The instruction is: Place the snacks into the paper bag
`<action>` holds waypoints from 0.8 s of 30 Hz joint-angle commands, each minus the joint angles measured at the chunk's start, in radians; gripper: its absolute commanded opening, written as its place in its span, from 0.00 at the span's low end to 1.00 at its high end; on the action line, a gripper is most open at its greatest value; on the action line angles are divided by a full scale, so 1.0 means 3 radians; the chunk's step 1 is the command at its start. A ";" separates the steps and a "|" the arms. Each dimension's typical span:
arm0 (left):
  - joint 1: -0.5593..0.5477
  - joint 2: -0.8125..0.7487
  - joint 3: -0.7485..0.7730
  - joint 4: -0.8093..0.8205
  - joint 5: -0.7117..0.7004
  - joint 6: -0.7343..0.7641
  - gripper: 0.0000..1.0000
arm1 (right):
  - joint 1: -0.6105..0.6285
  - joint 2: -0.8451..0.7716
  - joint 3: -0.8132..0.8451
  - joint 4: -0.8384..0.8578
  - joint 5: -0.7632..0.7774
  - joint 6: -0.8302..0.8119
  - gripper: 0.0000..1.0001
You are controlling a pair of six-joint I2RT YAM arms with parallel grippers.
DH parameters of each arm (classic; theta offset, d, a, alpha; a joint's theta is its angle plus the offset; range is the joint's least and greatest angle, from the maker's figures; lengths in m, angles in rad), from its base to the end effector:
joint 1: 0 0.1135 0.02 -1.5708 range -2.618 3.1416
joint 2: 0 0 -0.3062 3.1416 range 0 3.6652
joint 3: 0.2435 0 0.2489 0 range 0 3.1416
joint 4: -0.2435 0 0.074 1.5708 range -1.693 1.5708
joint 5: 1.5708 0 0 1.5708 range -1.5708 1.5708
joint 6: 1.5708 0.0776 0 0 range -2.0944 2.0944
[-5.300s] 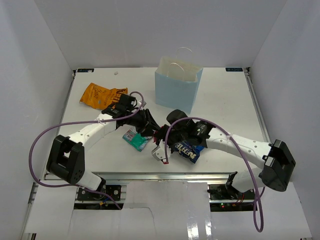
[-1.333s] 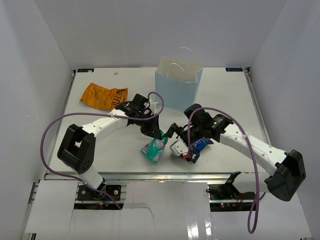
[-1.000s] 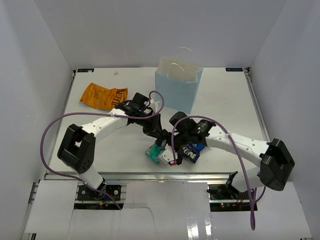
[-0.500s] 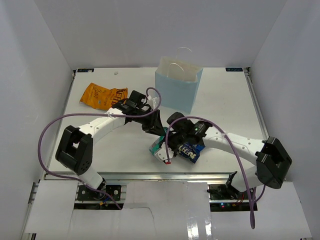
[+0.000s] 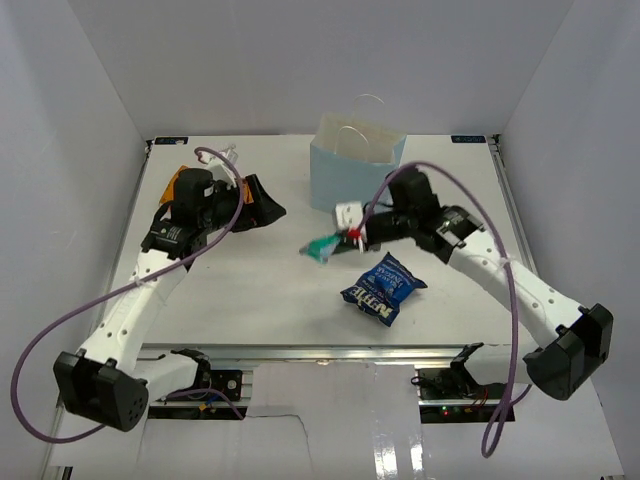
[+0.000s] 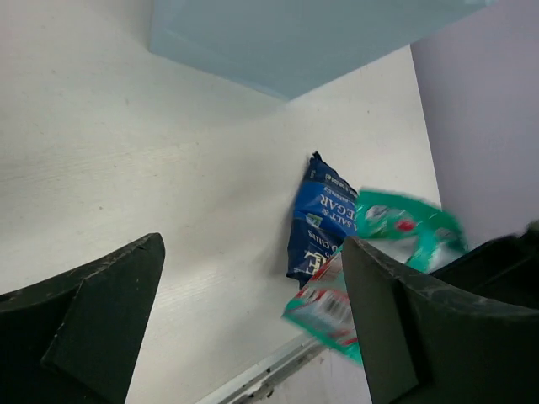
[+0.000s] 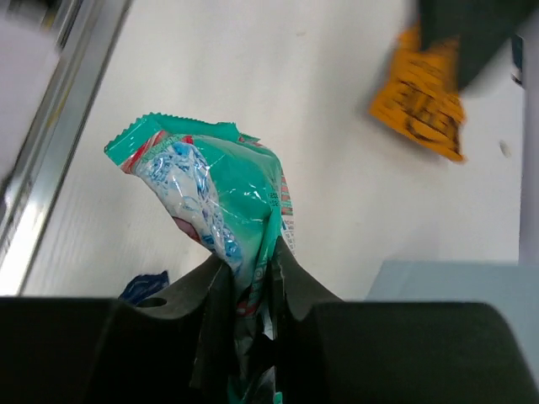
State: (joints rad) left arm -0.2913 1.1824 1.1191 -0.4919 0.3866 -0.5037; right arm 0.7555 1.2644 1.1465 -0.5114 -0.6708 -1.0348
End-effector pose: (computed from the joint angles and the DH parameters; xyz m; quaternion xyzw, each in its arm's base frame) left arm 0.2530 -0.1064 0.3646 0.0020 0.8626 -0.3395 0.3750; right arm 0.1733 0.2295 0.3573 -0.7500 0.4098 0.2309 0.4649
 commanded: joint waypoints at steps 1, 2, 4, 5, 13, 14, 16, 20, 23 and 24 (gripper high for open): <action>-0.0021 -0.0320 -0.0267 0.0060 -0.0567 -0.0085 0.98 | -0.0583 0.0070 0.0884 0.0670 -0.0510 0.1743 0.08; -0.0016 -0.0392 -0.0324 0.0070 -0.0618 -0.0110 0.98 | -0.0722 0.0136 0.1044 0.0793 -0.0520 0.2086 0.08; -0.0021 -0.0581 -0.0482 0.0101 -0.0721 -0.0166 0.98 | -0.1110 0.0356 0.1508 0.1151 -0.0591 0.2968 0.08; -0.0016 -0.0638 -0.0529 0.0096 -0.0736 -0.0192 0.98 | -0.1219 0.0427 0.1653 0.1254 -0.0561 0.3227 0.08; -0.0011 -0.1021 -0.0780 0.0070 -0.0788 -0.0300 0.98 | -0.1751 0.1072 0.2713 0.1572 -0.0091 0.4140 0.08; -0.0006 -0.1037 -0.0800 0.0065 -0.0793 -0.0295 0.98 | -0.1746 0.1108 0.2774 0.1577 -0.0055 0.4099 0.08; -0.0011 -0.1057 -0.0810 0.0044 -0.0803 -0.0310 0.98 | -0.1751 0.1256 0.2800 0.1587 0.0052 0.4012 0.08; -0.0011 -0.1083 -0.0816 -0.0001 -0.0828 -0.0315 0.98 | -0.1746 0.1517 0.2861 0.1490 0.0073 0.3828 0.08; -0.0011 -0.1114 -0.0826 -0.0027 -0.0844 -0.0325 0.98 | -0.1721 0.1696 0.2826 0.1337 0.0037 0.3619 0.08; -0.0006 -0.1134 -0.0831 -0.0037 -0.0849 -0.0330 0.98 | -0.1695 0.1742 0.2800 0.1220 0.0078 0.3471 0.08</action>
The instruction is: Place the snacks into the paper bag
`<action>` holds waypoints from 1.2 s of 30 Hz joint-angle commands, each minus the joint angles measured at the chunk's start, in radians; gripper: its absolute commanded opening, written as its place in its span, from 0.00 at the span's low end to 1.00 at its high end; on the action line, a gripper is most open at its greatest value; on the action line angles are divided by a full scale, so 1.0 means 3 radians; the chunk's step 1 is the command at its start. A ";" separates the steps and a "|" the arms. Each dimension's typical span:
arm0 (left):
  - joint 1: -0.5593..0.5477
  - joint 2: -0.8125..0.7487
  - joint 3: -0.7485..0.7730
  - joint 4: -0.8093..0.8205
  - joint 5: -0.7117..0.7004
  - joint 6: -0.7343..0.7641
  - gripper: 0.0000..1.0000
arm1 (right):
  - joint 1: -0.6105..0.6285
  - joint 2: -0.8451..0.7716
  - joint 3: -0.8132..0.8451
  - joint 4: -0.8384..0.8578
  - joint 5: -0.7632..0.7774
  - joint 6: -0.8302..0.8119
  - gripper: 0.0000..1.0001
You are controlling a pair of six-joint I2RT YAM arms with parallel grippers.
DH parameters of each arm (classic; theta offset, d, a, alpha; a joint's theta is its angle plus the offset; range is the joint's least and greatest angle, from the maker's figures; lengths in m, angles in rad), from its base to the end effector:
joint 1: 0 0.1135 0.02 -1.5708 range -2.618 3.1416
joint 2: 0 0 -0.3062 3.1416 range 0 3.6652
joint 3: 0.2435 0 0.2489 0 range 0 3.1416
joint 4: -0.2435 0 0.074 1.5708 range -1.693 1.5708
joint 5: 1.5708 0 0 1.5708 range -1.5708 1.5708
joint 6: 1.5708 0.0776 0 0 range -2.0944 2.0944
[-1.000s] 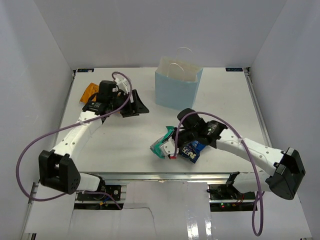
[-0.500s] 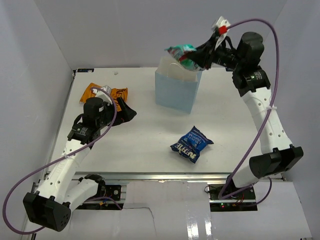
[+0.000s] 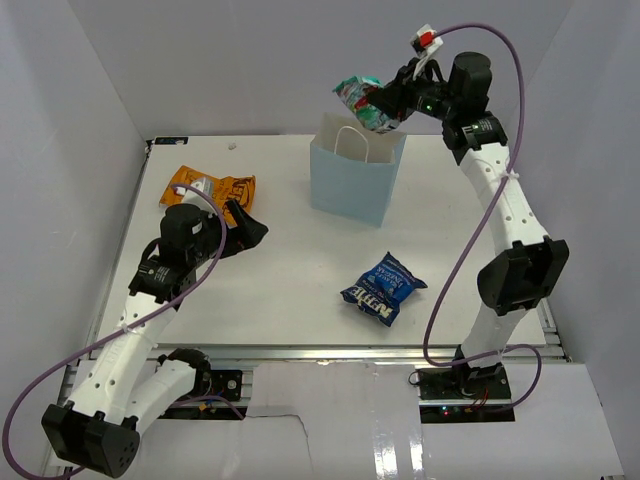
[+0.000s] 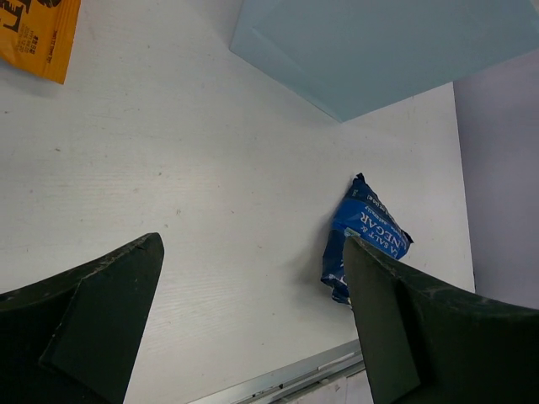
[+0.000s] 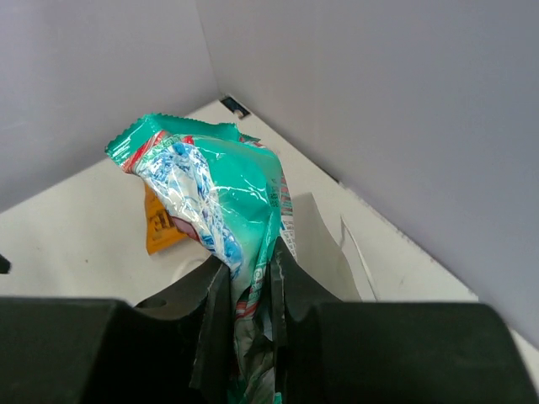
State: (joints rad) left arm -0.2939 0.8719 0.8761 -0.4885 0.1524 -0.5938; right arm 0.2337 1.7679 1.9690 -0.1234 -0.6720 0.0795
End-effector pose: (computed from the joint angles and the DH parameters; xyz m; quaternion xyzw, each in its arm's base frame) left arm 0.1858 -0.0685 0.3388 -0.0886 0.8499 -0.2802 0.4375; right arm 0.4159 0.1487 0.5313 -0.2907 0.6206 0.3292 0.6496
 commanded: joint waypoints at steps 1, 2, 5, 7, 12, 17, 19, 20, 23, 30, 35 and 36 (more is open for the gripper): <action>0.0003 -0.0104 -0.0036 -0.0049 -0.0073 -0.0035 0.98 | 0.0055 0.0074 -0.0033 -0.0085 0.0097 -0.0326 0.08; 0.0003 -0.0109 -0.0046 -0.0054 -0.0078 -0.0040 0.98 | 0.0065 0.0089 -0.0069 -0.0120 0.0113 -0.0428 0.09; 0.0003 -0.0125 -0.0087 -0.0059 -0.0073 -0.0061 0.98 | 0.0101 0.0191 -0.0034 -0.0345 0.0159 -0.0684 0.29; 0.0003 -0.0109 -0.0093 -0.0059 -0.0063 -0.0066 0.98 | 0.0101 0.0238 0.0032 -0.0483 0.0113 -0.0750 0.41; 0.0003 -0.0104 -0.0098 -0.0059 -0.0078 -0.0051 0.98 | 0.0065 0.0008 -0.0013 -0.0519 0.0092 -0.0797 0.64; -0.0002 -0.0130 -0.0072 -0.0049 -0.0073 -0.0036 0.98 | -0.0267 -0.0390 -0.0054 -0.0565 -0.0321 -0.0608 0.73; -0.0002 -0.0165 -0.0072 -0.0049 -0.0109 -0.0035 0.98 | -0.0512 -0.0635 -0.0319 -0.0662 -0.0816 -0.0735 0.81; -0.0002 -0.0176 -0.0072 -0.0049 -0.0119 -0.0035 0.98 | -0.0594 -0.0733 -0.0452 -0.0733 -0.0965 -0.0842 0.84; -0.0002 -0.0211 -0.0108 -0.0039 -0.0140 -0.0066 0.98 | -0.0738 -0.1025 -0.1025 -0.1785 -0.1665 -0.2398 0.89; -0.0002 -0.0232 -0.0261 -0.0003 -0.0074 -0.0138 0.98 | -0.0340 -0.1546 -0.2225 -0.3624 -0.0473 -0.5362 0.98; 0.0003 -0.0232 -0.0343 0.0033 -0.0012 -0.0179 0.98 | -0.0089 -0.2154 -0.3514 -0.3067 0.0107 -0.6313 0.91; 0.0003 -0.0237 -0.0353 0.0038 -0.0002 -0.0184 0.98 | 0.0028 -0.2186 -0.3632 -0.2959 0.0239 -0.6350 0.91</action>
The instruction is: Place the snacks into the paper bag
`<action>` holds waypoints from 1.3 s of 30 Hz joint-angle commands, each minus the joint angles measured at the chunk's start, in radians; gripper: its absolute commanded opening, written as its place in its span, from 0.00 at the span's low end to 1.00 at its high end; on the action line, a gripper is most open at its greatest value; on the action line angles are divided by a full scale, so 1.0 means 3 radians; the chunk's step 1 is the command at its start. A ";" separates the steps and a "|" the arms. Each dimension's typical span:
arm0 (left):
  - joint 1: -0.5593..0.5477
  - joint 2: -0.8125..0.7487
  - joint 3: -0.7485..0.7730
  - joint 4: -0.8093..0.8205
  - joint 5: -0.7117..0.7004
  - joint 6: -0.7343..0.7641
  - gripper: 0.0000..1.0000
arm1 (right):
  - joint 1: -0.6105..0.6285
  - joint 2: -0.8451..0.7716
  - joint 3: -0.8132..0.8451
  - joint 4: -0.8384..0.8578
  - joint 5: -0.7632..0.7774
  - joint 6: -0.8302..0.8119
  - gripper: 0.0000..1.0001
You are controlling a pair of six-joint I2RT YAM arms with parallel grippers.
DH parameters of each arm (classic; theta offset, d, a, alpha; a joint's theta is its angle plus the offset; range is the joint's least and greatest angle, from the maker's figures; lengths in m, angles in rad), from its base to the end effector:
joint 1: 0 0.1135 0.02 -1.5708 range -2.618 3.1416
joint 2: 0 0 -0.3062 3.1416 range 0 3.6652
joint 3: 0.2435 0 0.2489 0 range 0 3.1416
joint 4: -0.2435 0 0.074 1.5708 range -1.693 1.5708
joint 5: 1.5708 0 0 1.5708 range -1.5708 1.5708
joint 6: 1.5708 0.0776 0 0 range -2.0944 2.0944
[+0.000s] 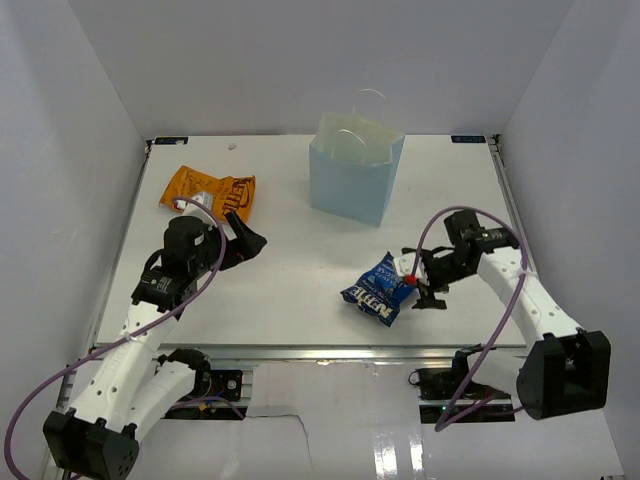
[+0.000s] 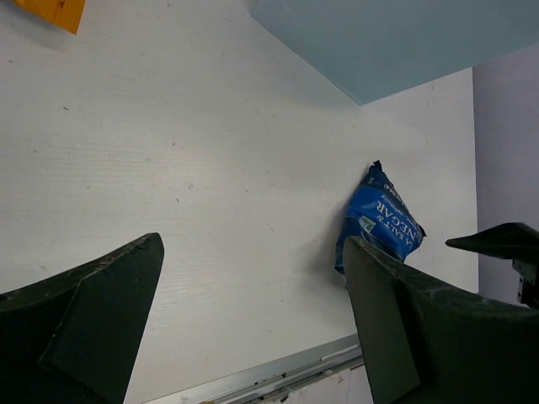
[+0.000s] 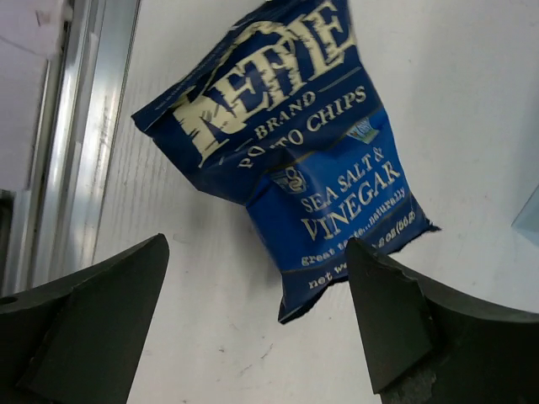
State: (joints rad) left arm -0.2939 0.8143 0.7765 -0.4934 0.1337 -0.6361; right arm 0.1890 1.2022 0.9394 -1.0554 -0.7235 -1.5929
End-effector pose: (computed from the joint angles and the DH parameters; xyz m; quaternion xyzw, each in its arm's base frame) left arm 0.1727 -0.0631 0.3106 -0.1147 0.8590 -0.2741 0.4170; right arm 0.1785 0.0864 0.2664 -0.7496 0.5486 0.1920 0.3167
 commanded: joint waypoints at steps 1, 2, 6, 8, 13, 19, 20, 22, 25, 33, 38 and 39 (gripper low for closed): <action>-0.0002 -0.0065 -0.0057 0.0050 0.0071 -0.0058 0.98 | 0.0279 -0.0321 -0.0379 0.0432 0.0453 -0.0715 0.91; 0.0003 -0.0081 -0.0072 0.0055 0.0076 -0.0073 0.98 | 0.0280 -0.0311 -0.0436 0.0586 0.0478 -0.0648 0.91; -0.0002 -0.0152 -0.0175 0.0121 0.0158 -0.0155 0.98 | 0.0612 -0.0173 -0.0569 0.1160 0.0632 -0.0372 0.92; 0.0003 -0.0193 -0.0200 0.0121 0.0173 -0.0201 0.98 | 0.0770 -0.0045 -0.0595 0.1364 0.0688 -0.0280 0.92; -0.0002 -0.0331 -0.0277 0.0106 0.0163 -0.0278 0.98 | 0.0970 0.0221 -0.0733 0.1560 0.0847 -0.0162 0.97; -0.0002 -0.0449 -0.0323 0.0065 0.0122 -0.0329 0.98 | 0.1006 0.0390 -0.0672 0.1478 0.0806 0.0078 0.74; -0.0002 -0.0454 -0.0323 0.0060 0.0122 -0.0324 0.98 | 0.1006 0.0400 -0.0652 0.1447 0.0791 0.0119 0.69; -0.0002 -0.0439 -0.0313 0.0060 0.0112 -0.0329 0.98 | 0.1006 0.0410 -0.0575 0.1350 0.0760 0.0292 0.50; 0.0003 -0.0413 -0.0293 0.0055 0.0112 -0.0293 0.98 | 0.1001 0.0344 -0.0519 0.1222 0.0638 0.0502 0.29; 0.0003 -0.0423 -0.0287 0.0034 0.0076 -0.0257 0.98 | 0.0761 0.0022 0.0222 0.1176 -0.0308 0.1489 0.08; -0.0002 -0.0444 -0.0287 0.0019 0.0045 -0.0237 0.98 | 0.0633 0.0042 0.0963 0.1685 -0.0814 0.2368 0.08; -0.0002 -0.0444 -0.0292 0.0024 0.0045 -0.0232 0.98 | 0.0613 0.0088 0.1212 0.1794 -0.0860 0.2693 0.08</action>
State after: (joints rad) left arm -0.2939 0.6956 0.6930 -0.4805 0.1623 -0.7197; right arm 0.3893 1.2438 1.1603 -0.6483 -0.8188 -1.0458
